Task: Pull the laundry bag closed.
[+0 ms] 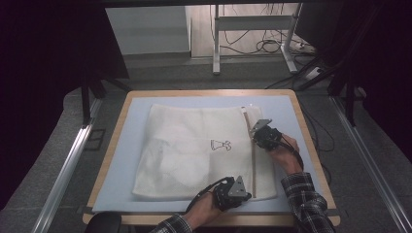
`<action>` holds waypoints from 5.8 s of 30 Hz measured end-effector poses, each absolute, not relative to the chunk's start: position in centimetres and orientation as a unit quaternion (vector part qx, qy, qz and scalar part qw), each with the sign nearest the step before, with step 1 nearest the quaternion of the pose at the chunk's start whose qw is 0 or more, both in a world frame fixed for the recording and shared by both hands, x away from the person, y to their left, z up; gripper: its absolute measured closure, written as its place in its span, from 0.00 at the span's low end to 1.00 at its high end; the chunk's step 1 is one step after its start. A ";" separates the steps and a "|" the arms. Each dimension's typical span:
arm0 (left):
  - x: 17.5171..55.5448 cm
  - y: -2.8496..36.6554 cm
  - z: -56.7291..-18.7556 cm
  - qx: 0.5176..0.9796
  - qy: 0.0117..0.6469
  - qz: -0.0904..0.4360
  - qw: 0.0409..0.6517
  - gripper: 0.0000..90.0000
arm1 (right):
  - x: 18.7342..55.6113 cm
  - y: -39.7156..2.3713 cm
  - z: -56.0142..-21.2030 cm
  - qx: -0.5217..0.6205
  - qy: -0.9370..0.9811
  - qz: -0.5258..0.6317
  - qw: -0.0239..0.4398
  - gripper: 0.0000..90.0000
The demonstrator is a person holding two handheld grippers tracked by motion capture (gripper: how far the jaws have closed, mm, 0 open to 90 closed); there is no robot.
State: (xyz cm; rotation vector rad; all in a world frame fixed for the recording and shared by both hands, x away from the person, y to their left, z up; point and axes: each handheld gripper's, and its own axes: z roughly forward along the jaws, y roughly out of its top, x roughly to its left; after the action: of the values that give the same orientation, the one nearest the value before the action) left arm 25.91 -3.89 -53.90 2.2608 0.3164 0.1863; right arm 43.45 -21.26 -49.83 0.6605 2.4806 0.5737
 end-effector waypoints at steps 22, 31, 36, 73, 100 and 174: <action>25.9 -3.9 -53.9 0.899 0.127 0.072 0.414 1.00 | 46.5 -20.9 -50.1 0.264 0.898 0.231 0.266 0.94; 25.9 -3.9 -53.9 0.899 0.126 0.074 0.413 1.00 | 47.1 -20.6 -50.2 0.261 0.899 0.237 0.259 0.94; 25.9 -3.9 -53.9 0.899 0.126 0.075 0.413 1.00 | 47.2 -20.9 -50.2 0.269 0.900 0.237 0.247 0.93; 25.9 -3.9 -53.9 0.899 0.127 0.075 0.413 1.00 | 51.2 -20.1 -50.5 0.284 0.890 0.210 0.289 0.94; 25.9 -3.9 -53.9 0.899 0.127 0.075 0.413 1.00 | 52.6 -20.3 -50.2 0.279 0.898 0.197 0.277 0.94; 25.8 1.1 -51.4 0.874 0.201 0.056 0.439 0.11 | 46.1 -19.5 -48.0 0.322 0.857 0.328 0.233 0.44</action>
State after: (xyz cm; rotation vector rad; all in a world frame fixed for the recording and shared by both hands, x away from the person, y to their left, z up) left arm 25.79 1.07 -51.45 2.1721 0.4989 0.1384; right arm 46.12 -19.54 -48.04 0.8847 2.3536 0.8994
